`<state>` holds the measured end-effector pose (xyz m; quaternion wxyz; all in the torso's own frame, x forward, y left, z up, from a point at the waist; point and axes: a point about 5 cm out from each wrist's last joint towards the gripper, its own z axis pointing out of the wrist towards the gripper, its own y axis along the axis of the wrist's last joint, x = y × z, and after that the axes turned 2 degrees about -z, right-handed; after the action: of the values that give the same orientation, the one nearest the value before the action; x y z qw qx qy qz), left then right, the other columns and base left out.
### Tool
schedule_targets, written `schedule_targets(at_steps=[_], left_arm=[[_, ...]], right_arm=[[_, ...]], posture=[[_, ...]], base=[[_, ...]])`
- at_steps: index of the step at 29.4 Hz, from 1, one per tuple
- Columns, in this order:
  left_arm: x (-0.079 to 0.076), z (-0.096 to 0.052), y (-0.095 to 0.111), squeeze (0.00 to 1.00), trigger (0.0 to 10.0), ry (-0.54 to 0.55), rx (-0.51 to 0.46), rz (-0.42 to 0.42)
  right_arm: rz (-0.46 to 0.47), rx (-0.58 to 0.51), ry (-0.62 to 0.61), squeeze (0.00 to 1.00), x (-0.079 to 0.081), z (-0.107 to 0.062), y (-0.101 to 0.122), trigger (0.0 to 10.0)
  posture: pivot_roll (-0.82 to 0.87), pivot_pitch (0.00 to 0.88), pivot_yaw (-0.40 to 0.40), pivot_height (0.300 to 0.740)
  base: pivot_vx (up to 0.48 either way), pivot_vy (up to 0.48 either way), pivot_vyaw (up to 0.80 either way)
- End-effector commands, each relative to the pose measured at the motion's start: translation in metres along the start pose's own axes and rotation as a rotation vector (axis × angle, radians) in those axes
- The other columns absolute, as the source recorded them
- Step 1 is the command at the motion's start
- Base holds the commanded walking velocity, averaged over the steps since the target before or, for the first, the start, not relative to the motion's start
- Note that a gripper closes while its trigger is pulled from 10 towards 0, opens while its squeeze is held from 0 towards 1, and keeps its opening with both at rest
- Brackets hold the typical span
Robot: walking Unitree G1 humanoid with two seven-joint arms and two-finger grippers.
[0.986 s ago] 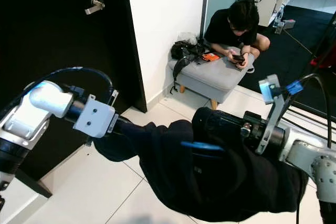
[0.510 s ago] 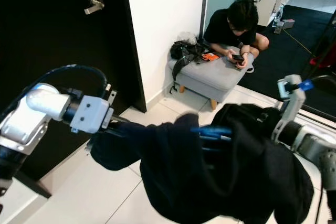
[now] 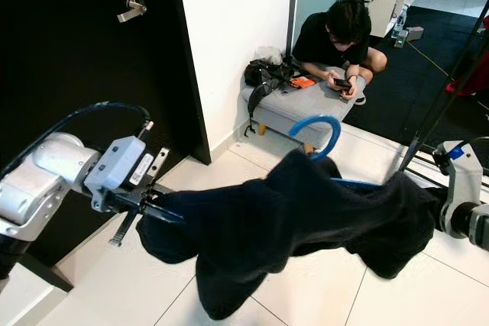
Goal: Hang hanger
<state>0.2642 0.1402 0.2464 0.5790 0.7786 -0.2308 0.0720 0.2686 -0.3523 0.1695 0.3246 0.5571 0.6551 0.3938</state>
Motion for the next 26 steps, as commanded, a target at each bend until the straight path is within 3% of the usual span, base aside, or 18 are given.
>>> schedule_targets(at_steps=[1,2,3,4,5,6,8,11,13,14,15,17,18,20,21,26], left_arm=[[-0.003,-0.005,0.007,0.0,10.0,-0.013,-0.031,0.011],[-0.004,-0.006,0.007,0.0,10.0,-0.021,-0.03,-0.007],[-0.004,-0.006,0.007,0.0,10.0,-0.021,-0.03,-0.007],[-0.005,-0.007,0.006,0.0,10.0,-0.028,-0.025,-0.024],[-0.005,-0.007,0.006,0.0,10.0,-0.028,-0.025,-0.024],[-0.007,-0.008,0.005,0.0,10.0,-0.032,-0.025,-0.044],[-0.007,-0.008,0.005,0.0,10.0,-0.032,-0.025,-0.044],[-0.012,-0.01,0.0,0.0,10.0,-0.053,-0.02,-0.112],[-0.013,-0.01,-0.001,0.0,10.0,-0.057,-0.018,-0.124],[-0.013,-0.01,-0.001,0.0,10.0,-0.057,-0.018,-0.124],[-0.013,-0.011,-0.003,0.0,10.0,-0.053,-0.012,-0.136],[-0.013,-0.011,-0.003,0.0,10.0,-0.053,-0.012,-0.136],[-0.012,-0.013,-0.003,0.0,10.0,-0.043,-0.008,-0.142],[-0.012,-0.013,-0.003,0.0,10.0,-0.043,-0.008,-0.142],[-0.01,-0.014,-0.003,0.0,10.0,-0.033,-0.006,-0.145],[-0.009,-0.016,-0.001,0.0,10.0,-0.023,-0.005,-0.149]], right_arm=[[0.004,0.002,-0.036,0.85,-0.008,-0.003,0.0,10.0],[0.021,-0.04,-0.029,0.58,-0.011,-0.007,0.005,10.0],[0.021,-0.04,-0.029,0.58,-0.011,-0.007,0.005,10.0],[0.042,-0.12,-0.01,0.33,-0.016,-0.015,0.016,10.0],[0.042,-0.12,-0.01,0.33,-0.016,-0.015,0.016,10.0],[0.07,-0.221,0.013,0.04,-0.022,-0.025,0.03,10.0],[0.07,-0.221,0.013,0.04,-0.022,-0.025,0.03,10.0],[0.12,-0.547,0.171,0.0,-0.03,-0.07,0.076,10.0],[0.108,-0.589,0.205,0.0,-0.029,-0.078,0.082,10.0],[0.108,-0.589,0.205,0.0,-0.029,-0.078,0.082,10.0],[0.074,-0.613,0.285,0.0,-0.023,-0.088,0.087,10.0],[0.074,-0.613,0.285,0.0,-0.023,-0.088,0.087,10.0],[0.024,-0.606,0.408,0.0,-0.01,-0.098,0.085,10.0],[0.024,-0.606,0.408,0.0,-0.01,-0.098,0.085,10.0],[-0.002,-0.595,0.486,0.0,0.0,-0.105,0.084,10.0],[-0.026,-0.528,0.311,0.0,-0.008,-0.092,0.075,10.0]], posture=[[0.04,0.045,0.014,0.74],[0.04,0.045,0.013,0.74],[0.04,0.045,0.013,0.74],[0.04,0.043,0.011,0.74],[0.04,0.043,0.011,0.74],[0.04,0.043,0.011,0.74],[0.04,0.043,0.011,0.74],[0.03,0.039,0.008,0.74],[0.03,0.039,0.008,0.74],[0.03,0.039,0.008,0.74],[0.03,0.035,0.006,0.74],[0.03,0.035,0.006,0.74],[0.03,0.034,0.005,0.74],[0.03,0.034,0.005,0.74],[0.03,0.037,0.005,0.74],[0.02,0.04,0.009,0.74]], base=[[0.0,0.0,0.0],[0.0,0.0,0.0],[0.0,0.0,0.0],[0.0,0.0,0.0],[0.0,0.0,0.0],[0.0,0.0,0.0],[0.0,0.0,0.0],[0.0,0.0,0.0],[0.0,0.0,0.0],[0.0,0.0,0.0],[0.0,0.0,0.0],[0.0,0.0,0.0],[0.0,0.0,0.0],[0.0,0.0,0.0],[0.0,0.0,0.0],[0.0,0.0,0.0]])
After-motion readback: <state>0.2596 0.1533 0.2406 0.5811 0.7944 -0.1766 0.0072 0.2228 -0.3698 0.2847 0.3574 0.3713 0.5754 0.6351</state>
